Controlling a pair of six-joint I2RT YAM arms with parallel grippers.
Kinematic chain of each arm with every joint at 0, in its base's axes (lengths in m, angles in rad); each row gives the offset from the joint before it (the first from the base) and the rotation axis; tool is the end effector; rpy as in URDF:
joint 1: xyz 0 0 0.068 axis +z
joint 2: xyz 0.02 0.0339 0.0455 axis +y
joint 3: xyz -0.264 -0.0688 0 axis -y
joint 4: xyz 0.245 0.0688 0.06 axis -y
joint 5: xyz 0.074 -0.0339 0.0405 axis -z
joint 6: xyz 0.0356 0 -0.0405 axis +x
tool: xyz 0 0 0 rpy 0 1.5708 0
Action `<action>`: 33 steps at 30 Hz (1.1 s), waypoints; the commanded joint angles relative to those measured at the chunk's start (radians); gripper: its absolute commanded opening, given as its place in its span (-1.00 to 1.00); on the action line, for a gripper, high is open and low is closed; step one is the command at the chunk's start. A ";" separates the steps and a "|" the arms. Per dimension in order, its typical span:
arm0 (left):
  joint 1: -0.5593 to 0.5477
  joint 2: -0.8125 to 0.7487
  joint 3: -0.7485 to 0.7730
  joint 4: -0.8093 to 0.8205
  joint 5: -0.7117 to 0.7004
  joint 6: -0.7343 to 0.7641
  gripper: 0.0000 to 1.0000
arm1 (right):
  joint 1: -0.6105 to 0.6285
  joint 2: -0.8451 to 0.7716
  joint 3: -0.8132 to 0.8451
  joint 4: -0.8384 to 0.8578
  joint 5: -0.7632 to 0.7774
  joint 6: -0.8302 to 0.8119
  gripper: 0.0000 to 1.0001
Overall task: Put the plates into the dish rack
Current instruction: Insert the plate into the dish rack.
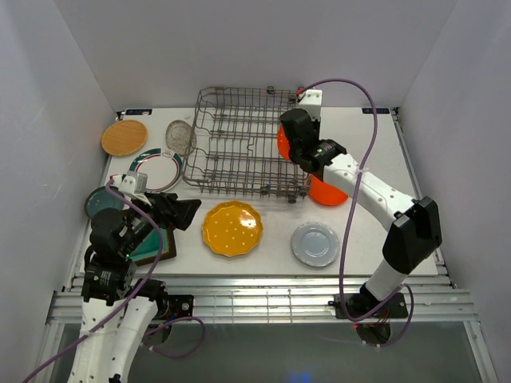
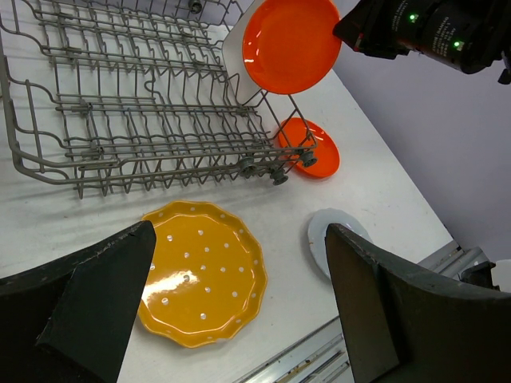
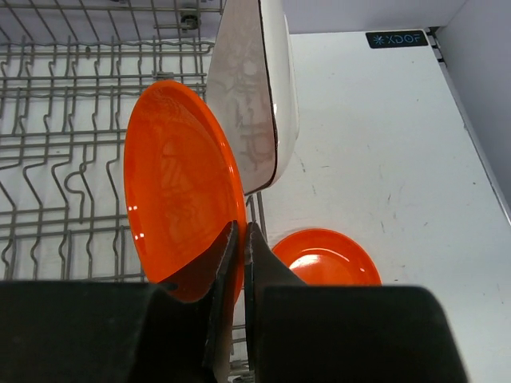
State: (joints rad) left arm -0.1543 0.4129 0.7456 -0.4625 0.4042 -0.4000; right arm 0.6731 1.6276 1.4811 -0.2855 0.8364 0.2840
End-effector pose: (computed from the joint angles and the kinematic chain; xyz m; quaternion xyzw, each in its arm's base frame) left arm 0.0927 -0.0286 0.3423 0.0412 0.7469 -0.3219 0.5804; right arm 0.3097 0.2131 0.3597 0.0660 0.7975 -0.0767 0.5948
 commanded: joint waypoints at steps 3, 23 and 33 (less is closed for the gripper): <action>-0.004 -0.005 -0.005 0.015 0.010 0.010 0.96 | 0.020 0.069 0.088 0.095 0.185 -0.075 -0.84; -0.004 0.010 -0.005 0.018 0.021 0.012 0.96 | 0.019 0.377 0.271 0.410 0.388 -0.417 -0.84; -0.004 0.026 -0.003 0.016 0.027 0.013 0.96 | -0.006 0.486 0.329 0.486 0.397 -0.502 -0.84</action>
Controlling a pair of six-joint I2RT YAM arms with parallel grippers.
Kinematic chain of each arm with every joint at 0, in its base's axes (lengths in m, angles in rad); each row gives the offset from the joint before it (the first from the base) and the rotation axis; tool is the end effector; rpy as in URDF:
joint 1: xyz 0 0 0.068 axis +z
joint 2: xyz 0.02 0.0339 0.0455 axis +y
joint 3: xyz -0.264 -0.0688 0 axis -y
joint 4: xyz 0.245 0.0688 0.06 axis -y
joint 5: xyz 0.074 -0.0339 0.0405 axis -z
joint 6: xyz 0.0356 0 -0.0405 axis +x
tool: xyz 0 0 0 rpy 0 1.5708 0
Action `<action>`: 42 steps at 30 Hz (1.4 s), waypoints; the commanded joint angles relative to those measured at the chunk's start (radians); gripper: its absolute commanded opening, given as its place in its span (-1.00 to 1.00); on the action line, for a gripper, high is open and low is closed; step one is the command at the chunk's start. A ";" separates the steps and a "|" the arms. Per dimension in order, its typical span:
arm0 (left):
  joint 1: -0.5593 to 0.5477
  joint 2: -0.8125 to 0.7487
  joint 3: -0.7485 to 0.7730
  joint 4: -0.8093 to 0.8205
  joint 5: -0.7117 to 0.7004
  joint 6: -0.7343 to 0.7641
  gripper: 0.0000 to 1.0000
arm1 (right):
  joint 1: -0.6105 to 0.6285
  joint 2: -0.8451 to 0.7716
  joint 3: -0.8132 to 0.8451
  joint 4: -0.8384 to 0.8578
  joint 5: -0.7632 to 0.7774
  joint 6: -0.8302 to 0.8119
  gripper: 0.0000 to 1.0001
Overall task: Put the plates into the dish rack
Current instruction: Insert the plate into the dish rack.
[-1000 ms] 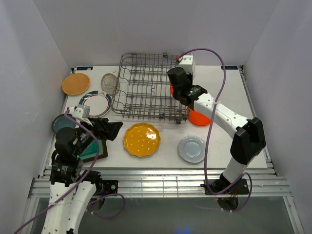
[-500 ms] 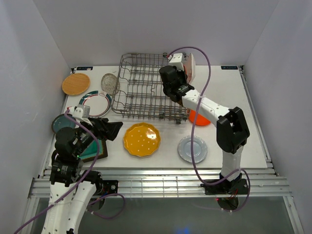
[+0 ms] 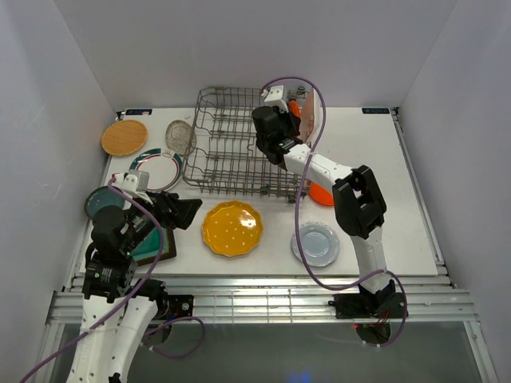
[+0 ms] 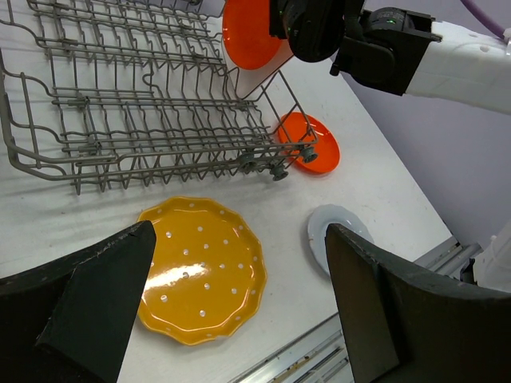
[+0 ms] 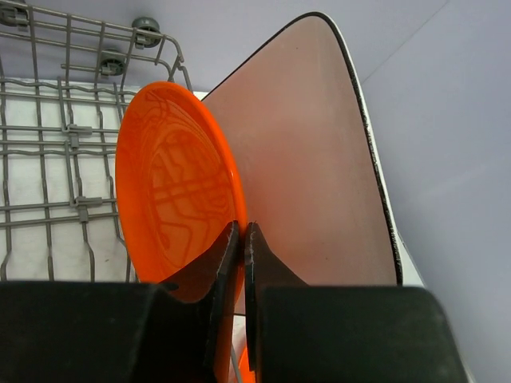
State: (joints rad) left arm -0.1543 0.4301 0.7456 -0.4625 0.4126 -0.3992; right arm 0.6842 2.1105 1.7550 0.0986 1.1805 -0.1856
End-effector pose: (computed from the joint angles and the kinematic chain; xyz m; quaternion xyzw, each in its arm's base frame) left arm 0.0964 -0.0294 0.3410 0.0423 0.7519 -0.3239 0.5727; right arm 0.4012 0.2848 0.2887 0.0311 0.7398 -0.3019 0.6004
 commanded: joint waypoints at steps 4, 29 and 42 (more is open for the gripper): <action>-0.004 0.012 -0.003 0.016 0.017 0.013 0.96 | -0.029 0.023 0.051 0.121 0.048 -0.035 -0.84; -0.004 0.010 -0.005 0.018 0.011 0.011 0.96 | -0.049 0.022 -0.046 0.059 -0.028 0.113 -0.85; -0.004 0.007 -0.005 0.018 0.011 0.011 0.96 | -0.049 0.034 -0.045 -0.028 -0.073 0.190 -0.84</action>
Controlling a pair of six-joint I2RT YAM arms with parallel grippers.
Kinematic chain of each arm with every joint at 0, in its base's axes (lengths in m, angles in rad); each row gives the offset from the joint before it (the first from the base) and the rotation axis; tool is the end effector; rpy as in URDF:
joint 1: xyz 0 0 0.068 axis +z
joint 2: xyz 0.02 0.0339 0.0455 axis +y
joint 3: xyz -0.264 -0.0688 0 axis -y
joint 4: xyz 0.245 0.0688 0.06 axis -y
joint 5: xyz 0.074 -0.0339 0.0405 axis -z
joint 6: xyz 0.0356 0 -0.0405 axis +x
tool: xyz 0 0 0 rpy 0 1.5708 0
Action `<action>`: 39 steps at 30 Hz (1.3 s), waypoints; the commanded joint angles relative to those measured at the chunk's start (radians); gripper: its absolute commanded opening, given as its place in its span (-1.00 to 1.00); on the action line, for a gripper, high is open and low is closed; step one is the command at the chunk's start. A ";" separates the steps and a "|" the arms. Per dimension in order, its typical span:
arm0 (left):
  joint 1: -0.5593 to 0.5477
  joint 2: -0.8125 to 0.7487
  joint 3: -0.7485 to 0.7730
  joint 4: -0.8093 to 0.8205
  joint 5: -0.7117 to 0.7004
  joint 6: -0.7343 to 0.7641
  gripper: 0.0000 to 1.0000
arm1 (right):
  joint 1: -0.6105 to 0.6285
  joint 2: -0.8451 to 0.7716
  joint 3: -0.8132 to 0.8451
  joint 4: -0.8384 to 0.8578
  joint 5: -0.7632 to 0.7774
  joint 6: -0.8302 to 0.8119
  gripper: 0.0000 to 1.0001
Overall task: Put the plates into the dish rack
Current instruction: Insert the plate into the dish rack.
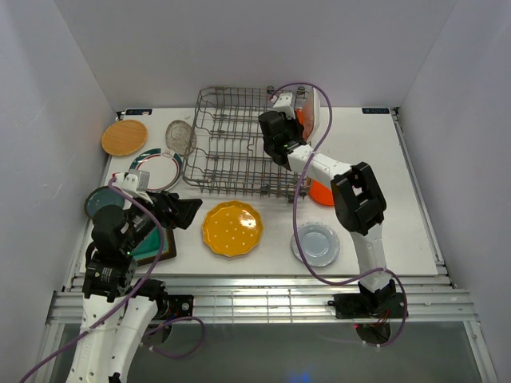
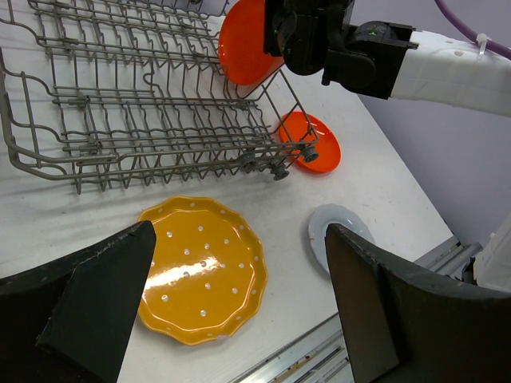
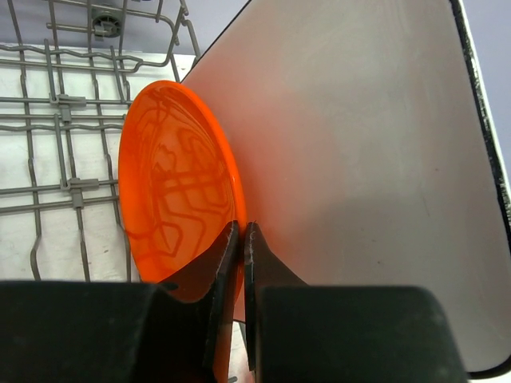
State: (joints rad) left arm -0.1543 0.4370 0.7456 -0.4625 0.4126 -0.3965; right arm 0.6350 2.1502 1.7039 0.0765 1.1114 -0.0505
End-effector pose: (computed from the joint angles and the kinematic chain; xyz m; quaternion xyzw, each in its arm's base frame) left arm 0.0980 -0.0297 0.3405 0.0425 0.7539 -0.3229 0.5706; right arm 0.4176 0.2680 0.2503 0.0452 0.7603 -0.2785 0.5851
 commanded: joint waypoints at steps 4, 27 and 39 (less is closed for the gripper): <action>-0.004 -0.001 -0.005 0.018 0.011 0.008 0.96 | 0.000 -0.009 0.003 -0.047 -0.030 0.118 -0.84; -0.004 -0.004 -0.005 0.018 0.011 0.008 0.96 | 0.022 0.000 0.080 -0.089 0.022 0.063 -0.84; -0.004 -0.004 -0.005 0.018 0.015 0.008 0.96 | 0.029 -0.035 0.108 0.032 0.073 -0.083 -0.85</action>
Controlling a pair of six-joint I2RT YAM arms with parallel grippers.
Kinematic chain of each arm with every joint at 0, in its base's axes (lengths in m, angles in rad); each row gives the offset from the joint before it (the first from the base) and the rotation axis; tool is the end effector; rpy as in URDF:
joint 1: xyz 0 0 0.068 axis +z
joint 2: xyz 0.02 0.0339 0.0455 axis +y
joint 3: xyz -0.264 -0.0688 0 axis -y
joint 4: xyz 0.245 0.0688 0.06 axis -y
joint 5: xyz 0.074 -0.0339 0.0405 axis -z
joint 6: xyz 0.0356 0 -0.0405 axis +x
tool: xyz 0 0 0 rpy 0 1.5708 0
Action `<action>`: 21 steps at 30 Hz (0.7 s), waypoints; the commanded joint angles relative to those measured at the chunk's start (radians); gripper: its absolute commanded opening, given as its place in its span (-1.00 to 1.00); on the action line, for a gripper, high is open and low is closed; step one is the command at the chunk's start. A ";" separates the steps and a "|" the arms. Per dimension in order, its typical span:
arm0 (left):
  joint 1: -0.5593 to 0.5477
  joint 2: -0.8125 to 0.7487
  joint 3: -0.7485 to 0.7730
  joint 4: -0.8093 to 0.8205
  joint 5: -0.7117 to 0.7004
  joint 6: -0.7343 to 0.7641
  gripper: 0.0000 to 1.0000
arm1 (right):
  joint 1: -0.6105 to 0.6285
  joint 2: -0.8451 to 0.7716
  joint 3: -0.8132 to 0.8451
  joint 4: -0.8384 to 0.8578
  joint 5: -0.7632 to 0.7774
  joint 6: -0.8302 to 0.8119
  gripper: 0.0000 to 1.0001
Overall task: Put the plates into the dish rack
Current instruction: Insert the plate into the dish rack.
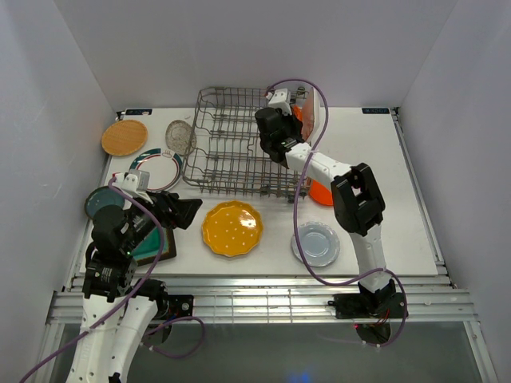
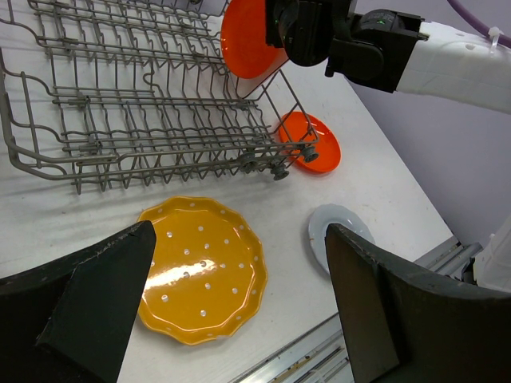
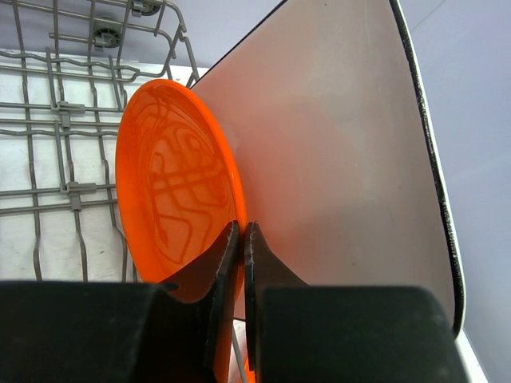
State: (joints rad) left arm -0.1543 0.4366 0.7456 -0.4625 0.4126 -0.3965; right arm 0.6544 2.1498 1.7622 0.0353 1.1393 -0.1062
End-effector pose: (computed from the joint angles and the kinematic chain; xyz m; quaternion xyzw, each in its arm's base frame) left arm 0.0979 -0.0297 0.3405 0.0426 0.7538 -0.3229 0.5707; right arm 0.4143 0.2771 0.2667 0.0302 0.7558 -0.2954 0.5836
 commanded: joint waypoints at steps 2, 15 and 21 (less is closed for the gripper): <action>-0.004 -0.002 -0.005 0.018 0.015 0.008 0.96 | 0.013 -0.034 0.052 0.087 0.053 -0.044 -0.84; -0.004 -0.006 -0.005 0.018 0.015 0.008 0.96 | 0.037 -0.033 0.062 0.103 0.053 -0.062 -0.84; -0.004 -0.007 -0.005 0.018 0.014 0.008 0.96 | 0.050 -0.002 0.060 0.089 0.056 -0.043 -0.84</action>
State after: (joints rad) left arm -0.1543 0.4358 0.7456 -0.4625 0.4126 -0.3965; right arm 0.6960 2.1498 1.7729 0.0780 1.1564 -0.1646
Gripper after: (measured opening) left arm 0.979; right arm 0.086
